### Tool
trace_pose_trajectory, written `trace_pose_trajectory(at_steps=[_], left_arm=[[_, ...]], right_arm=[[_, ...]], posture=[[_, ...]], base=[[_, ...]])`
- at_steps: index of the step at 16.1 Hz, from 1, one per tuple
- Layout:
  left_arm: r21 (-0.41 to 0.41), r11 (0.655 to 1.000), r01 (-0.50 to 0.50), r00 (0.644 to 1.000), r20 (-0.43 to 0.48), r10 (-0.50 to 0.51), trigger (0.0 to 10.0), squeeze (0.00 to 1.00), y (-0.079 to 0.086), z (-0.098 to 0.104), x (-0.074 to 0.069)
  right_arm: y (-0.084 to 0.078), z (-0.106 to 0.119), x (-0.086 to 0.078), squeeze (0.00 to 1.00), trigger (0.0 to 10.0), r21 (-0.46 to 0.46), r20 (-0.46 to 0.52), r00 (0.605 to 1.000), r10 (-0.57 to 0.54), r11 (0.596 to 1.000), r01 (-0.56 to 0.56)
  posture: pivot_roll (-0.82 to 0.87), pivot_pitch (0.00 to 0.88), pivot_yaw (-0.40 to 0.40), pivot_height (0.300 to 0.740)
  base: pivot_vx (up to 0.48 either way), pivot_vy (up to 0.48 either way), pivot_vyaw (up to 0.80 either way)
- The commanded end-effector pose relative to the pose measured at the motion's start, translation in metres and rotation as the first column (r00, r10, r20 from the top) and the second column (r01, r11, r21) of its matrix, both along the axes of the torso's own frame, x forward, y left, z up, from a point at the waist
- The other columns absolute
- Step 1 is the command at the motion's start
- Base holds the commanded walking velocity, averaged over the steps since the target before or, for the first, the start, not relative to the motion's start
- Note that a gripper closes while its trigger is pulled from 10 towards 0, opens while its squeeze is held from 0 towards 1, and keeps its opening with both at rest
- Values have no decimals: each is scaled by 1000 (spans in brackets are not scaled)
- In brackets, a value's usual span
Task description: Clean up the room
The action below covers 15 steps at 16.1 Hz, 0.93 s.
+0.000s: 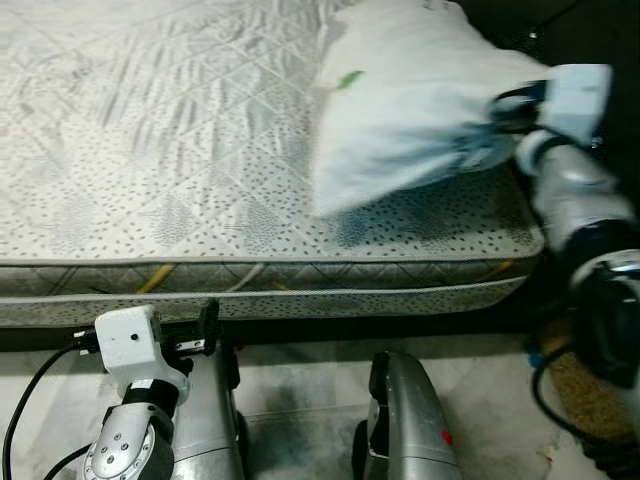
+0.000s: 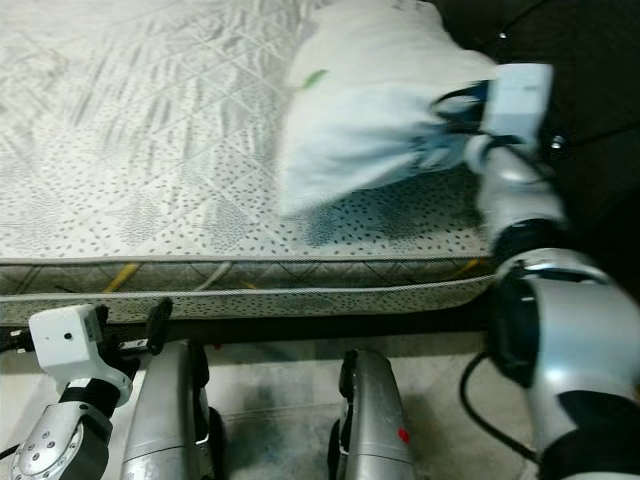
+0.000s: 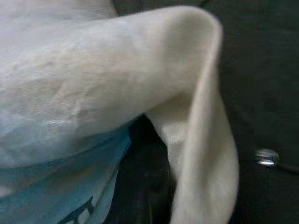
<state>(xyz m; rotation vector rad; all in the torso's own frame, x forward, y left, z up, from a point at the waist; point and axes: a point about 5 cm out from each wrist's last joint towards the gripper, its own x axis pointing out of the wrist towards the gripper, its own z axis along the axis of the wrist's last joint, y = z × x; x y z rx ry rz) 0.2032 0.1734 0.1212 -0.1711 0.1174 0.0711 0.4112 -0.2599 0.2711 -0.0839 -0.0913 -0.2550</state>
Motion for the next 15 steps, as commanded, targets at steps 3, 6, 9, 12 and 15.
trace_pose_trajectory(at_steps=[3,6,9,12,15], left_arm=[[7,1000,7,1000,-7,-7,10000,0,0,-3,0],[4,1000,22,1000,-5,-22,10000,0,-2,-4,3],[5,1000,29,1000,-4,-29,10000,0,-1,-4,4],[7,1000,30,1000,-6,-30,10000,0,0,-4,4],[6,999,39,999,-7,-39,10000,0,-1,-5,6]], right_arm=[[-47,13,-18,0,0,-5,82,983,-162,987,163],[-67,-14,-30,0,0,26,49,974,-222,975,221],[-77,-45,-42,0,0,90,19,958,-285,955,282],[-85,-74,-56,0,0,103,5,944,-330,939,327],[-76,-99,-63,0,0,86,-1,950,-311,947,310]], posture=[[74,123,-59,540],[62,124,-38,540],[58,123,-26,540],[52,122,-22,540],[42,121,-16,540]], base=[[0,0,0],[0,0,0],[0,0,0],[0,0,0],[0,0,0]])
